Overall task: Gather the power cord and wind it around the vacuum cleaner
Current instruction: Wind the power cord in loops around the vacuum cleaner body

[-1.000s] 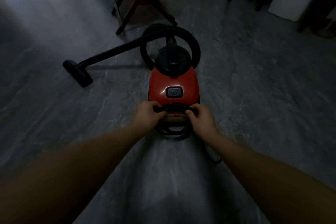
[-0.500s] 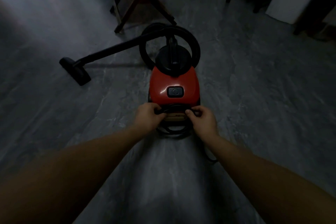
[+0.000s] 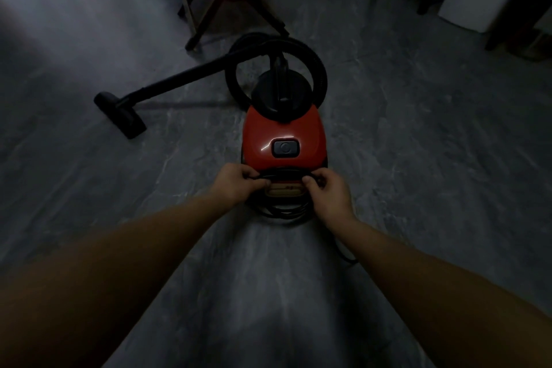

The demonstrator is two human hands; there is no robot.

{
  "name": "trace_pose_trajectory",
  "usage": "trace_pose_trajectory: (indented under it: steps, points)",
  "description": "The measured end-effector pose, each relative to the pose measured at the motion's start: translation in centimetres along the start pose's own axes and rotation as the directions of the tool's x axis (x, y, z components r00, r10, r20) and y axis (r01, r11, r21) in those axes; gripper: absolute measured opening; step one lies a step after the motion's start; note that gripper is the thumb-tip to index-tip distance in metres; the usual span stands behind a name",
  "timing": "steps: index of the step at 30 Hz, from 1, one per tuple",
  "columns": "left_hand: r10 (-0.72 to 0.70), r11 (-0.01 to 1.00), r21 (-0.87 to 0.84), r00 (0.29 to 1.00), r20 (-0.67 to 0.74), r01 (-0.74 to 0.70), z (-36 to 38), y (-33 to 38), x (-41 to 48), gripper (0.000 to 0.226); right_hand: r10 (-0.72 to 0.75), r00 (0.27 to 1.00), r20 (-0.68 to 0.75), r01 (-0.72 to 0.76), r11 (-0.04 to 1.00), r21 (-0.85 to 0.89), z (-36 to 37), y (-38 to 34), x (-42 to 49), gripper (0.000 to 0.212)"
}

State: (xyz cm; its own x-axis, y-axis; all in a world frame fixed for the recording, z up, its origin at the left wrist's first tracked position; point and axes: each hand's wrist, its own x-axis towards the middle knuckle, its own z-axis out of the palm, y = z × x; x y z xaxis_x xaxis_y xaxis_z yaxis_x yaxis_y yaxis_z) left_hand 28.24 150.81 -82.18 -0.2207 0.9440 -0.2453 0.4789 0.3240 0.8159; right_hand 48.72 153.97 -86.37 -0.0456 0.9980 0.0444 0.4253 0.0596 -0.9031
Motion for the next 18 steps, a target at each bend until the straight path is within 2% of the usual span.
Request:
trace_pose_trajectory:
  steps: [4,9,13,18]
  points:
    - [-0.011,1.000,-0.006,1.000,-0.009,0.010,0.07,-0.12,0.05,0.022,0.009,1.000,-0.027,-0.009,1.000,0.008,0.18,0.10,-0.14,0.012]
    - [0.011,1.000,-0.005,0.999,-0.037,-0.011,0.58,-0.18,-0.34,0.016,0.100,0.995,-0.010,-0.098,0.989,0.111,-0.11,0.20,0.18,0.021]
    - [0.025,1.000,0.015,0.999,-0.031,-0.024,0.72,-0.07,-0.67,0.020,0.086,0.996,0.002,-0.086,0.993,0.075,-0.04,0.23,-0.12,0.017]
    - [0.027,0.998,0.061,0.998,-0.049,-0.024,0.79,0.33,-0.78,0.031,0.053,0.995,0.085,-0.053,0.999,-0.012,-0.77,0.00,-0.27,0.015]
